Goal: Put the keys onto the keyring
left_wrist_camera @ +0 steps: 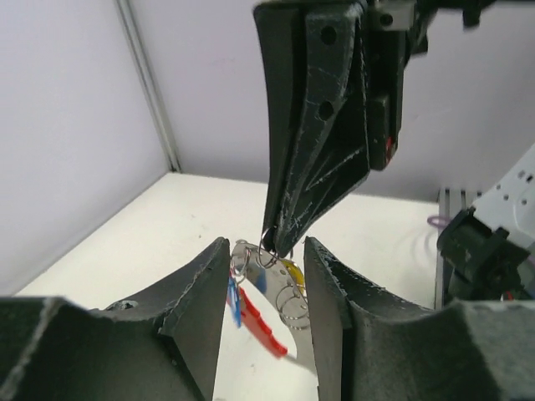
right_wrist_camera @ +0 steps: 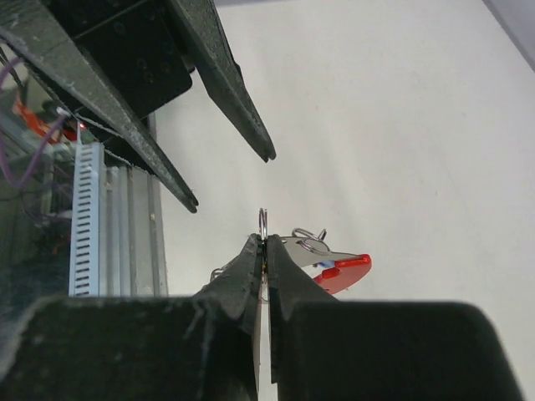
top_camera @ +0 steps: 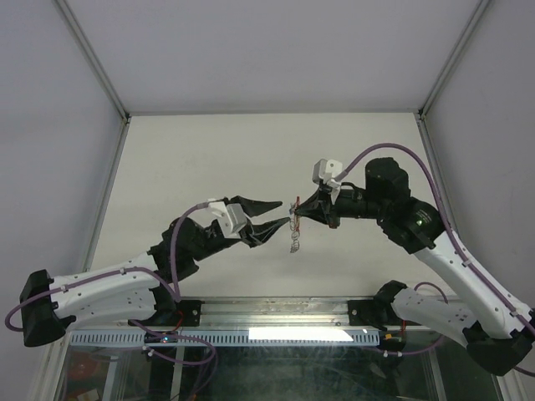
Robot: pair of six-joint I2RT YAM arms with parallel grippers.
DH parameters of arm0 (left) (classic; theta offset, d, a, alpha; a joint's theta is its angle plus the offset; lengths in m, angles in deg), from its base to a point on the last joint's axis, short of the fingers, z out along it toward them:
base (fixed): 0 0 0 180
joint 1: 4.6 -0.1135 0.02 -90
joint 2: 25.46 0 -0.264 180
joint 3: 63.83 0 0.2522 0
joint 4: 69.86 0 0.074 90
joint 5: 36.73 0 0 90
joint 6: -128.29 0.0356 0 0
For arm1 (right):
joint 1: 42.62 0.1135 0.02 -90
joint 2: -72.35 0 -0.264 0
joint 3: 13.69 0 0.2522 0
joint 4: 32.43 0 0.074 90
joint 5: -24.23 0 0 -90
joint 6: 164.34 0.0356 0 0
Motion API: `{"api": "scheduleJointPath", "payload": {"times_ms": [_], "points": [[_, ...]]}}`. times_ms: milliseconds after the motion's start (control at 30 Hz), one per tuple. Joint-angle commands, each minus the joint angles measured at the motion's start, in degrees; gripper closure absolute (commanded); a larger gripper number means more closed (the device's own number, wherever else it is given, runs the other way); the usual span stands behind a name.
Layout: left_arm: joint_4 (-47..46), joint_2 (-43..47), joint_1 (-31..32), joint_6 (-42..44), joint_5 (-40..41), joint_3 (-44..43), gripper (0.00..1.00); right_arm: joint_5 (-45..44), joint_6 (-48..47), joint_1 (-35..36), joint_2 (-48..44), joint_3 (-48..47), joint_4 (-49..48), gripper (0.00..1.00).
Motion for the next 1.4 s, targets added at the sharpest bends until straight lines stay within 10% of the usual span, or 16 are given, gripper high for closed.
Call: {"api": "scheduleJointPath", "payload": {"times_ms": [0, 600, 1367], "points": [[17.95, -1.57, -0.38, 7.95, -5.46, -6.91, 0.6, -10.86, -10.03, 3.11, 2.63, -8.84, 16.45, 1.0], [29.79, -8.8, -0.38, 15.54, -8.19, -13.87, 0.57, -38.87, -8.14, 23.16, 17.91, -29.09, 43.07, 1.0], [15.69, -6.3, -0.2, 12.46, -10.11, -6.15, 0.64, -31.84, -4.96, 24.24, 20.42, -32.33, 42.02, 1.0]]}}
